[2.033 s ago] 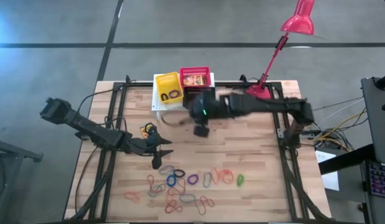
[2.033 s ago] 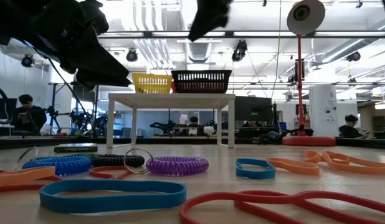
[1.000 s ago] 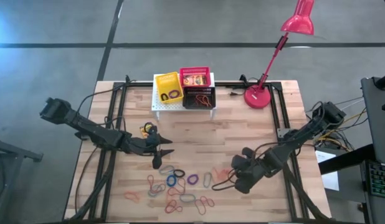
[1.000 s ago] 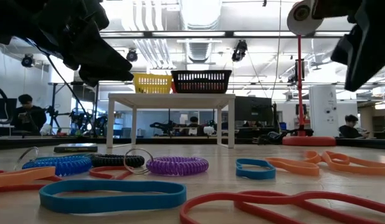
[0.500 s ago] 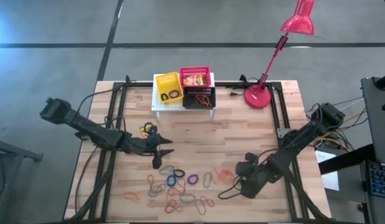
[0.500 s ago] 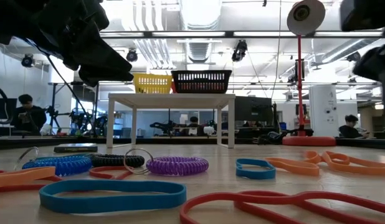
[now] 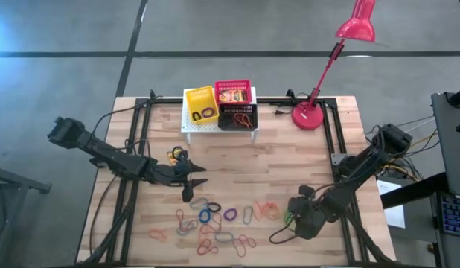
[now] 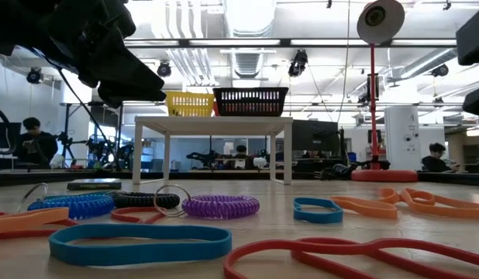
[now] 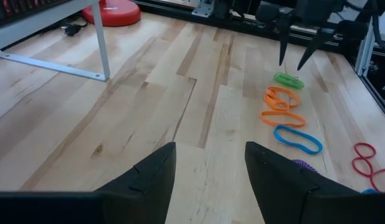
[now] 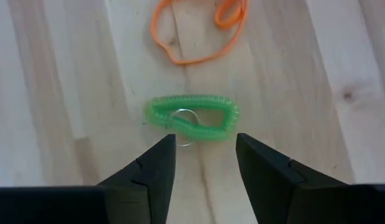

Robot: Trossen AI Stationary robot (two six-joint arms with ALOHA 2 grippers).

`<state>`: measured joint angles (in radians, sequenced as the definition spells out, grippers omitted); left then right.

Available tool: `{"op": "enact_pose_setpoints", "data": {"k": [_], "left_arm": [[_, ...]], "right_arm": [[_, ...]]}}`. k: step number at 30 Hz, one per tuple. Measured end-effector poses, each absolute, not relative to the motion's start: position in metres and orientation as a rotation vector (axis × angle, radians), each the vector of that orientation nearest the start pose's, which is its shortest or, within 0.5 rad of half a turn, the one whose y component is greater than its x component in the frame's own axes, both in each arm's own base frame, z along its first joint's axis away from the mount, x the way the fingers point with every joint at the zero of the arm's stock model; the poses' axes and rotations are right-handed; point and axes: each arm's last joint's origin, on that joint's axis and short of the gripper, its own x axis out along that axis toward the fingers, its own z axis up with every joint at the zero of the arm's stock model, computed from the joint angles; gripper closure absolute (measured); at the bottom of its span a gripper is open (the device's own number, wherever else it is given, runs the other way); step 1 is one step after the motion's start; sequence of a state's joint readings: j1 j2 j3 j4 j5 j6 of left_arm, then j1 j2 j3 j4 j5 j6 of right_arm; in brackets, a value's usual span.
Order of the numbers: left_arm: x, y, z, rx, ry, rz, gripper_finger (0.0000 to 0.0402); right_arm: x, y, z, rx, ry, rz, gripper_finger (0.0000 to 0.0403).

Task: Pick & Place Office Desk Supplies
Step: Put the green spring keychain into the yellow bin on the shelf

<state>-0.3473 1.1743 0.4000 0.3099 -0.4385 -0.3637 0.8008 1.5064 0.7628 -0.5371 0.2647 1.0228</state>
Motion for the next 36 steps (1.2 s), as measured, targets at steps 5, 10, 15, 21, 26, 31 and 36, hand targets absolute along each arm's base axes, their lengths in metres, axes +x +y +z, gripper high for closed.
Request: {"op": "enact_pose_setpoints", "data": {"k": [5, 10, 15, 21, 26, 31, 36], "left_arm": [[0.21, -0.063, 0.177, -0.179, 0.405, 0.17, 0.0204], [0.21, -0.063, 0.177, -0.179, 0.404, 0.173, 0.0204], [0.21, -0.063, 0.177, -0.178, 0.404, 0.173, 0.0204], [0.21, -0.063, 0.177, -0.178, 0.402, 0.177, 0.0204], [0.21, -0.062, 0.177, -0.177, 0.401, 0.183, 0.0204], [0.21, -0.062, 0.177, -0.178, 0.401, 0.183, 0.0204], [0.21, -0.062, 0.177, -0.177, 0.402, 0.183, 0.0204]], "right_arm": [[0.182, 0.175, 0.149, 0.148, 1.185, -0.101, 0.0252], [0.182, 0.176, 0.146, 0.011, 1.215, 0.001, 0.0251], [0.182, 0.177, 0.146, -0.129, 1.212, 0.111, 0.025], [0.185, 0.178, 0.146, -0.239, 1.171, 0.181, 0.0244], [0.19, 0.176, 0.147, -0.283, 1.142, 0.219, 0.0247], [0.193, 0.173, 0.147, -0.271, 1.155, 0.235, 0.0258], [0.191, 0.172, 0.143, -0.282, 1.183, 0.303, 0.0272]]}}
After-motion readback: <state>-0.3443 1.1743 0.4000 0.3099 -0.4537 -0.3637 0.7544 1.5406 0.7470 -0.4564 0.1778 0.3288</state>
